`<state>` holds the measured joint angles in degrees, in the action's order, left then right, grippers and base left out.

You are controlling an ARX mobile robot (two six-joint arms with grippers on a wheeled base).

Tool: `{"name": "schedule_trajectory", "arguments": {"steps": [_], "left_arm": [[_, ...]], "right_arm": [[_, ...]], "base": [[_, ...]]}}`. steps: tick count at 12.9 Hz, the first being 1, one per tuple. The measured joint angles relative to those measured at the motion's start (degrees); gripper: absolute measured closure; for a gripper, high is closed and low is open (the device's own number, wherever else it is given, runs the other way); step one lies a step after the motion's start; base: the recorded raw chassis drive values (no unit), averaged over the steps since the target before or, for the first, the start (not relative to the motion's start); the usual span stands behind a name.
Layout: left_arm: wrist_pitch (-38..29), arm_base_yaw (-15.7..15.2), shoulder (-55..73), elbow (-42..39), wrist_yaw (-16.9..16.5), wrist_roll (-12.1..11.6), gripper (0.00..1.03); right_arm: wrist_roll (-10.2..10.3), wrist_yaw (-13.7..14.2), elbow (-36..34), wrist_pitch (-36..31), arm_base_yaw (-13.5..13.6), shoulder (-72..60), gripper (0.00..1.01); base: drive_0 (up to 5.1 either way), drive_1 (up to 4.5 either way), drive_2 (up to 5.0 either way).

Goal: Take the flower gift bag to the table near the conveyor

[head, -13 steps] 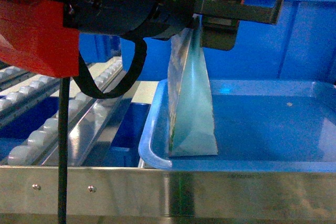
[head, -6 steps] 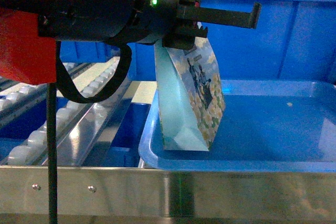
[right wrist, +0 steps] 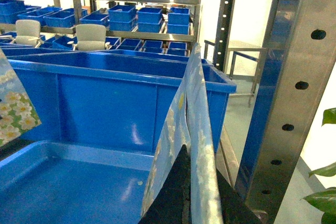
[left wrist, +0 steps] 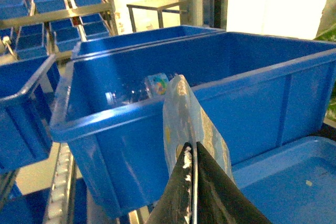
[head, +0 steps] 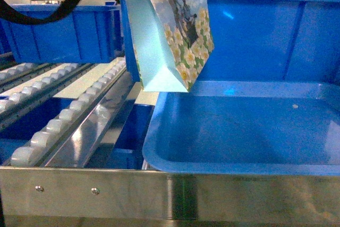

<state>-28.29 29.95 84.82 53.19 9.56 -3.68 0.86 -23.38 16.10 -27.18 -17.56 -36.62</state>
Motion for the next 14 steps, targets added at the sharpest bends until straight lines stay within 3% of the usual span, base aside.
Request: {"name": "schedule_trajectory", "arguments": {"steps": [3, 5, 10, 14], "left_arm": [[-1.62, -2.19, -5.95, -3.52, -0.24, -6.54, 1.01], [-4.11, -4.15, -12.5, -8.44, 2.21, -9.99, 1.01], [-7.67, -9.62, -30.86, -25.86, 11.21, -10.23, 1.01], [-7.26, -10.54, -32.72, -28.13, 11.76, -9.86, 1.01]], "right_arm": [[0.0, 0.0, 0.0, 0.0, -0.02, 0.0, 0.99], [0.0, 0.0, 0.0, 0.0, -0.02, 0.0, 0.99], [0.0, 0.0, 0.0, 0.0, -0.02, 0.0, 0.99], [0.0, -0.02, 0.0, 0.04, 0.0, -0.02, 0.99]], "base": [[0.0, 0.0, 0.0], [0.0, 0.0, 0.0], [0.0, 0.0, 0.0], [0.0, 0.0, 0.0]]}}
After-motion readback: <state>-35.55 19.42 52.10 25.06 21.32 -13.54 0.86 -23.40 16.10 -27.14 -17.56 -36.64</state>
